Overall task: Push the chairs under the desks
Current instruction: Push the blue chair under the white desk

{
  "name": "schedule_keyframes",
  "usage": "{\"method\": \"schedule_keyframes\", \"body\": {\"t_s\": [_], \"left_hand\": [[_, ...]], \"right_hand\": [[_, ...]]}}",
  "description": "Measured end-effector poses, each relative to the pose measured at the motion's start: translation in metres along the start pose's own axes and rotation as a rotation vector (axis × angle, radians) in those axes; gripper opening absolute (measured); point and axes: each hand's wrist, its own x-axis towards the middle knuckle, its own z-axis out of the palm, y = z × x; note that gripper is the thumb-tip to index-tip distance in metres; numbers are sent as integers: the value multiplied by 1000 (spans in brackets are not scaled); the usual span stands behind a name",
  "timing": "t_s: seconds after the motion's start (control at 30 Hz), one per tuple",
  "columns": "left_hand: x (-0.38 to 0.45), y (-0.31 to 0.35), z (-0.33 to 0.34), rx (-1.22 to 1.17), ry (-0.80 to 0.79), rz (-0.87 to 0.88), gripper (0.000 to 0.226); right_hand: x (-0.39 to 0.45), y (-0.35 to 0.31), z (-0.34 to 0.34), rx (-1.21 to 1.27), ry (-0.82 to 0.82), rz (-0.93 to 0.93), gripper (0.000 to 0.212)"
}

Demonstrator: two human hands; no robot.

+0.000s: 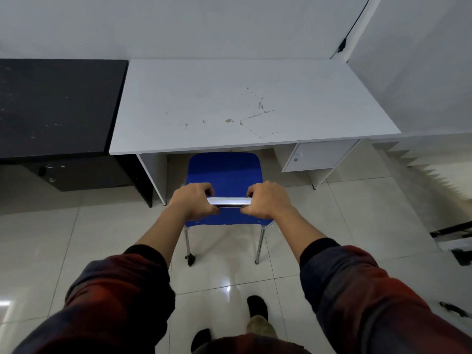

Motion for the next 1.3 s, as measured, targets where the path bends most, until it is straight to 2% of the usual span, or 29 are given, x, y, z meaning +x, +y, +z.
{"method": "schedule_keyframes", "body": {"t_s": [0.4, 0.9, 1.17, 1.3], "left_hand": [[16, 14, 0, -25, 27, -32, 32], [35, 57, 9, -1, 6, -97, 33], [45, 57, -3, -15, 51, -143, 29], [42, 62, 6, -8, 79, -162, 39]], "right_hand": [[16, 20, -5, -15, 24, 10, 39], [38, 65, -19, 17, -49, -69, 34], [51, 65, -33, 19, -33, -142, 34], [50, 72, -32, 18, -55, -169, 36]]}}
